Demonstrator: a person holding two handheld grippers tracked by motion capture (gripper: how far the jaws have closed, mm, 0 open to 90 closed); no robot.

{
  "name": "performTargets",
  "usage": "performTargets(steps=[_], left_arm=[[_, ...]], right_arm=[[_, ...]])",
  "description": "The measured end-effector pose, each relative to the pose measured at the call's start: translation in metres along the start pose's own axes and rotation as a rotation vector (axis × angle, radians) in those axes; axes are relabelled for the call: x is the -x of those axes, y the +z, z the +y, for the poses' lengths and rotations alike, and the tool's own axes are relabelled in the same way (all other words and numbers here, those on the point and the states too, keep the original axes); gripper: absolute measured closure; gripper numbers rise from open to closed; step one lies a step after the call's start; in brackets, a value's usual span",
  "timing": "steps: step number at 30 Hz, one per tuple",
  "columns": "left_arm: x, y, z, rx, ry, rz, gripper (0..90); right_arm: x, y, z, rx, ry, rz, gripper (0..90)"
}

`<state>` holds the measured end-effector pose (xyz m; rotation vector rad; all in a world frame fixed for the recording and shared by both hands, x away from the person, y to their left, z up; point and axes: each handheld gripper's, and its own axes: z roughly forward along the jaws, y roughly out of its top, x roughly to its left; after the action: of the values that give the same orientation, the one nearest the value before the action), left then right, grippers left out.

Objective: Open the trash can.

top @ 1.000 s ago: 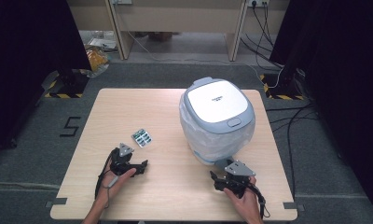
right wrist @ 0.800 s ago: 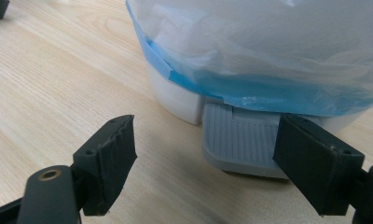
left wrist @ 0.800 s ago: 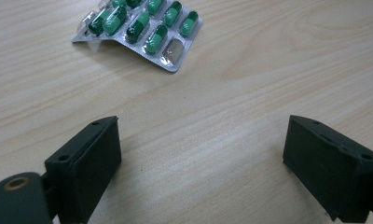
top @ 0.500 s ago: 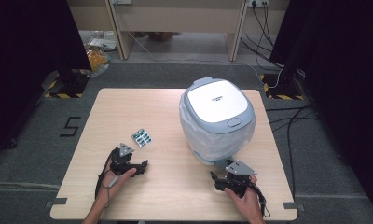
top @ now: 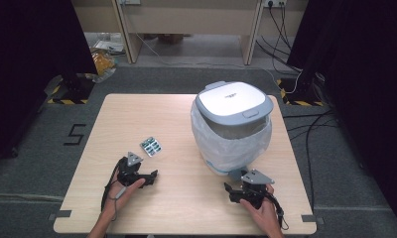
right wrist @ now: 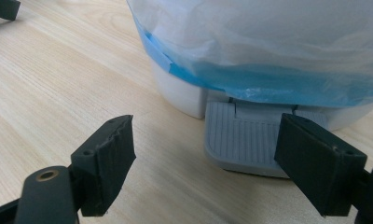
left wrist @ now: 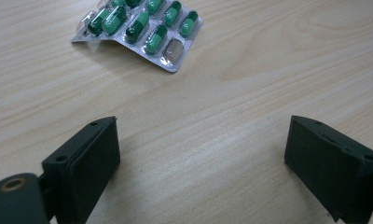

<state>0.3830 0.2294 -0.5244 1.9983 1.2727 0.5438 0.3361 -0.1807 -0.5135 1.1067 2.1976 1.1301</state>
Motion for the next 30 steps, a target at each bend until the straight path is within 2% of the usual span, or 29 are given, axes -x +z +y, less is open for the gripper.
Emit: performTargets(steps=[7, 9, 11, 12, 13, 17, 23, 27, 30], left_arm=[[0.0, 0.001, 0.001, -0.003, 0.001, 0.003, 8.7], [-0.002, 0.001, 0.001, 0.009, -0.007, 0.001, 15.9], [-0.005, 0.003, 0.004, 0.019, -0.015, 0.018, 16.5], [-0.006, 0.004, 0.006, 0.023, -0.023, 0.028, 13.7], [-0.008, 0.007, 0.008, 0.029, -0.029, 0.033, 16.0], [-0.01, 0.017, 0.017, 0.028, -0.067, 0.031, 15.1], [-0.01, 0.026, 0.027, 0.025, -0.086, 0.029, 15.0], [-0.011, 0.032, 0.035, 0.032, -0.123, 0.029, 15.0], [-0.013, 0.037, 0.04, 0.027, -0.137, 0.049, 15.0]], right_arm=[[0.001, 0.005, 0.002, -0.054, 0.01, 0.008, 19.6], [0.001, 0.005, 0.002, -0.059, 0.008, 0.008, 19.6], [0.001, 0.005, 0.002, -0.06, 0.005, 0.007, 19.6], [0.001, 0.005, 0.002, -0.057, 0.008, 0.008, 19.6], [0.001, 0.005, 0.002, -0.055, 0.007, 0.01, 19.6], [0.002, 0.005, 0.002, -0.056, 0.008, 0.011, 19.6], [0.001, 0.005, 0.002, -0.056, 0.005, 0.011, 19.6], [0.002, 0.005, 0.002, -0.054, 0.008, 0.013, 19.6], [0.003, 0.005, 0.002, -0.053, 0.006, 0.016, 19.6]])
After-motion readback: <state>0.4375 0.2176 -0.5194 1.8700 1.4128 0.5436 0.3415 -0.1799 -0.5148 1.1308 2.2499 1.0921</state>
